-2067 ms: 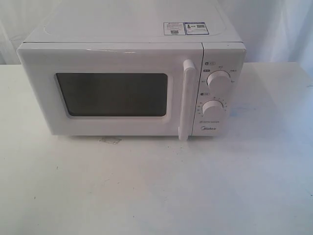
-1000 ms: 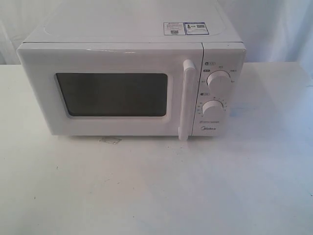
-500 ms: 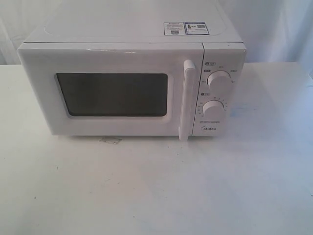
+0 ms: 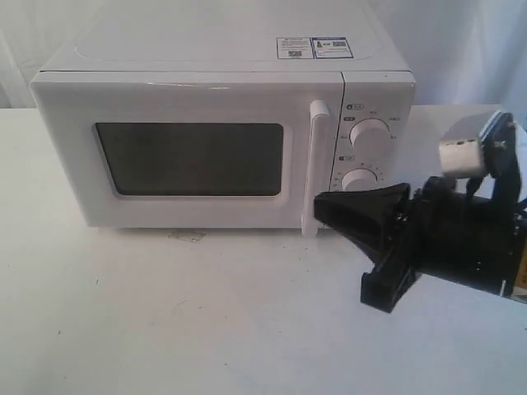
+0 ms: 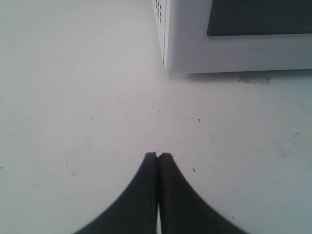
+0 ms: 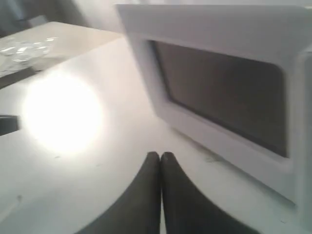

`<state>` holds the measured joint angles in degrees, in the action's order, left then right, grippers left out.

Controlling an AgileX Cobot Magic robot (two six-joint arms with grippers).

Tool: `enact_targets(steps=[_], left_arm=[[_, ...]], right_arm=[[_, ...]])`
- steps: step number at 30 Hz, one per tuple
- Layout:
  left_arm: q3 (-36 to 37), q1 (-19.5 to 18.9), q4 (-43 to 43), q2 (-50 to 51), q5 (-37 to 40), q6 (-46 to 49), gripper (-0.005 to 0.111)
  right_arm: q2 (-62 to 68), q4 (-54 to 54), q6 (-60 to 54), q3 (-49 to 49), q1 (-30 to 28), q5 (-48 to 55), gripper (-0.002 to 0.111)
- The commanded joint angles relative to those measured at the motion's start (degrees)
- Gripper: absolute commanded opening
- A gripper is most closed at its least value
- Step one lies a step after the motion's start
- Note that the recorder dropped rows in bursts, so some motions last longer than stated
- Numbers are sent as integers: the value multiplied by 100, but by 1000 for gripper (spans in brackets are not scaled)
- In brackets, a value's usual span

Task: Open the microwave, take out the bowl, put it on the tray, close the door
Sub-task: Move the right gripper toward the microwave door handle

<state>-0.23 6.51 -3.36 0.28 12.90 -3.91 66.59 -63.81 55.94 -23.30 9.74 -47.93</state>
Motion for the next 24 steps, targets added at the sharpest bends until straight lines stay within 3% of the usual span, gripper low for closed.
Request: enact_targets(steps=[1, 10, 17, 19, 24], left_arm=[[23, -8, -49, -28, 14, -11, 0], [23, -8, -49, -28, 14, -11, 0], [23, -8, -49, -28, 14, -11, 0], [23, -8, -49, -28, 14, -11, 0], [23, -8, -49, -28, 14, -11, 0]], right_arm=[[543, -443, -330, -181, 25, -1004, 0], [710, -204, -870, -442, -262, -219, 0], [870, -73, -2344, -662, -583, -380, 2], [992, 158, -2839, -688, -594, -567, 10], [1362, 522, -4137, -690, -635, -736, 46]])
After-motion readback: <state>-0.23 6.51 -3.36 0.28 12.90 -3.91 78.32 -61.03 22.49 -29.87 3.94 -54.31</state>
